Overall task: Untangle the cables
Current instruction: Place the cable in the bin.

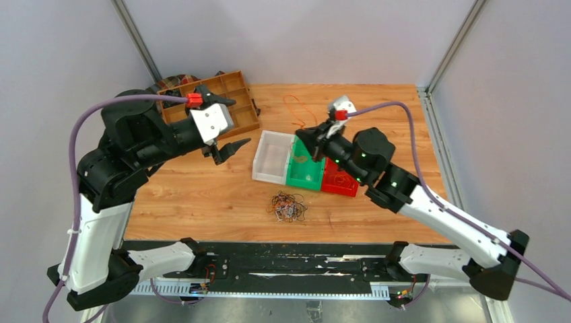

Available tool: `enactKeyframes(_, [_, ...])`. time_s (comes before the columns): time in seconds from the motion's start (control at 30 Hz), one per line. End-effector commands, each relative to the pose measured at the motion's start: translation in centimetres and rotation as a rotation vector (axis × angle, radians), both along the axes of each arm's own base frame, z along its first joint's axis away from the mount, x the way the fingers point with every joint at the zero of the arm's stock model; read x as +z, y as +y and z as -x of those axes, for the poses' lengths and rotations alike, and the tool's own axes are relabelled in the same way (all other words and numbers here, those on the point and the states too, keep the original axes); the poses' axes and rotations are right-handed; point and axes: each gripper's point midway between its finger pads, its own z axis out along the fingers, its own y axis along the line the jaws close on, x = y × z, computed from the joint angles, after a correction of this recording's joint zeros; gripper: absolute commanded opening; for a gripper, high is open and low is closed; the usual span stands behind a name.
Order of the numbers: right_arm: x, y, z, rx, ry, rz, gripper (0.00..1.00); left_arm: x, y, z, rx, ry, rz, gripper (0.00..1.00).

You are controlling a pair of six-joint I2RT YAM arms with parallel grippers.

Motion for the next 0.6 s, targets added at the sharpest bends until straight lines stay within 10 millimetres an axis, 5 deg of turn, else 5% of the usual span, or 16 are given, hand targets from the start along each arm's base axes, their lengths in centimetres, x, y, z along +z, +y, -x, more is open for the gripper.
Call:
enactKeyframes(0.0, [-4.5, -7.7, -1.5, -0.25, 0.094, 0.107, 0.01, -1.9, 0.8, -1.5, 0.088, 0.018, -0.05, 0.9])
enactKeyframes(0.07, [-6.6, -10.7, -2.0, -0.346, 0.144, 0.16, 0.01, -3.7, 0.8, -1.6, 0.09, 0.063, -0.086, 0.99])
enactKeyframes(0.17, [-9.7, -14.3, -2.6, -0.447, 0.241, 0.175, 0.01, -7.2, 0.9, -1.7, 0.093, 0.143, -0.162, 0.98])
enactKeyframes(0.33, [-12.3, -16.9, -3.5, -0.513, 0.324, 0.151, 0.01, -11.7, 1.2, -1.6, 0.1, 0.242, -0.253, 0.98])
enactKeyframes(0.43, [-12.1, -17.7, -4.0, -0.547, 0.325, 0.147, 0.01, -12.7, 1.3, -1.5, 0.094, 0.257, -0.269, 0.98])
enactKeyframes(0.57, [-9.3, -17.6, -4.5, -0.539, 0.279, 0.097, 0.01, -13.3, 1.3, -1.5, 0.092, 0.263, -0.282, 0.98])
